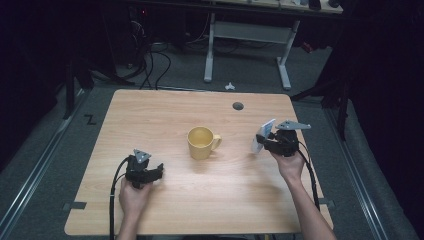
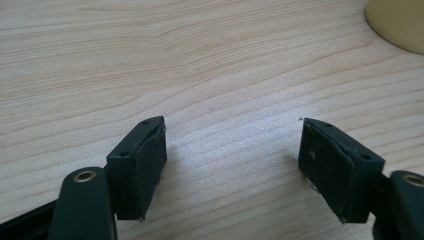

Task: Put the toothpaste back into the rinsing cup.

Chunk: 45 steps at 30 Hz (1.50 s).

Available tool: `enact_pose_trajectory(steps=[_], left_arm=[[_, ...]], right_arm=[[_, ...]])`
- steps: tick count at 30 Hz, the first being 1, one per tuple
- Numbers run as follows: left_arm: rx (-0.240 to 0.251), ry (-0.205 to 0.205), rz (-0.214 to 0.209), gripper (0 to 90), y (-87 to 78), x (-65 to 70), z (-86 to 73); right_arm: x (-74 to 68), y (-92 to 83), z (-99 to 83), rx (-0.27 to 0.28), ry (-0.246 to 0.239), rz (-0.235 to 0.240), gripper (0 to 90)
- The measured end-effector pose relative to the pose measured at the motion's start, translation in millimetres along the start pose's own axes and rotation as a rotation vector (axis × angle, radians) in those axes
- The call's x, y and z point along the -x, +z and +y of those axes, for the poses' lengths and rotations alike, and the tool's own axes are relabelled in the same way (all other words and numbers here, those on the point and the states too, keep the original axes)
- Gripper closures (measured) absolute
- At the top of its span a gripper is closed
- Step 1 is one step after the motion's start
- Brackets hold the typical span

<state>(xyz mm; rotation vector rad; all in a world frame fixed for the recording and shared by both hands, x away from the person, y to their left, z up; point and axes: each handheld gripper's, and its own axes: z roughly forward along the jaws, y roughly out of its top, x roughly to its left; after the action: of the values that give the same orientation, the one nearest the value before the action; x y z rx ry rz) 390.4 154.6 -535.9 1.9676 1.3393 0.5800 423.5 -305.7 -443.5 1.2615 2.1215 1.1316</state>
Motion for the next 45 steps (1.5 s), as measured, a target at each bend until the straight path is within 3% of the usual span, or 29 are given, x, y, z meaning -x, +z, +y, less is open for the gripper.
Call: enact_pose_trajectory(steps=[10,24,26,45], left_arm=[[0.0,0.0,0.0,27.7,0.0,0.0,0.0],[0.0,0.0,0.0,27.7,0.0,0.0,0.0],[0.0,-0.001,0.0,27.7,0.0,0.0,0.0],[0.001,0.0,-0.001,27.6,0.0,-0.1,0.0]], right_arm=[[-17.2,-1.8,15.0,0.01,-0.052,0.034,60.0],[-31.5,-6.0,30.5,0.031,-0.088,0.077,60.0],[-35.0,-6.2,34.4,0.037,-0.089,0.103,60.0],[-60.9,-8.0,64.4,0.079,-0.133,0.191,60.0]])
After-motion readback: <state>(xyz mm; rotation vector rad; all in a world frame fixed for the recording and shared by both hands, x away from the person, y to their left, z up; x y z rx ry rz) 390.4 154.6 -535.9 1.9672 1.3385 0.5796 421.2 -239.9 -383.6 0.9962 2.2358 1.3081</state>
